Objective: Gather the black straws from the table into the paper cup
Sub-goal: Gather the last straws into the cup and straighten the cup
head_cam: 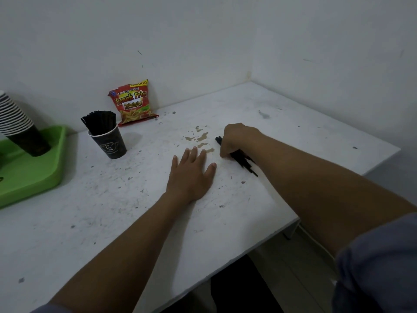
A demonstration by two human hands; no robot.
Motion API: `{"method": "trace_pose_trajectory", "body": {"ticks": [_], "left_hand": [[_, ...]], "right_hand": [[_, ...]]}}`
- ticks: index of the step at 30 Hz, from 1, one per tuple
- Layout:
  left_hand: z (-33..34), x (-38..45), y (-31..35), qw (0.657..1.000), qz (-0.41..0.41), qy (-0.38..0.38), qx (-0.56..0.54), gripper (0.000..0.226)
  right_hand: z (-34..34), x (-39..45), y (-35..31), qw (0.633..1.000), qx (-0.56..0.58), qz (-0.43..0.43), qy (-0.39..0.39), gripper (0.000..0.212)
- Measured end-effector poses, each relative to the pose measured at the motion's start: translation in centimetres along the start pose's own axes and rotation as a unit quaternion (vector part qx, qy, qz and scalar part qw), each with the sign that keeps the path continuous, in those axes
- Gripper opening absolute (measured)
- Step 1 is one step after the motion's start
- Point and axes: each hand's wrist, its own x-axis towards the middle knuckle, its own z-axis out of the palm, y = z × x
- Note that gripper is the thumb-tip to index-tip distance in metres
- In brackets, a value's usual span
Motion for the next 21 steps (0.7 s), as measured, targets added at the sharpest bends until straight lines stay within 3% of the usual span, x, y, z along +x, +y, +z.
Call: {"method": "trace_pose_trajectory", "body": {"ticks": [6,14,21], "left_hand": [[0.1,0.0,-0.1,1.000,-0.001,-0.009,0.011,0.072],[0.2,0.3,-0.1,1.000,-0.006,-0.022,0.013,0.073],[0.1,0.2,0.0,1.000,-0.005,-0.017,0.012,0.074]], "right_hand": [[-0.2,-0.2,-0.7,0.998,-0.054,-0.003,-0.038,0.033],[2.5,0.0,-1.0,0.994,-0.107,-0.036,-0.010,0.036],[4.1,0.0,0.1,0.998,-0.016,-0.011,0.057,0.032]]}}
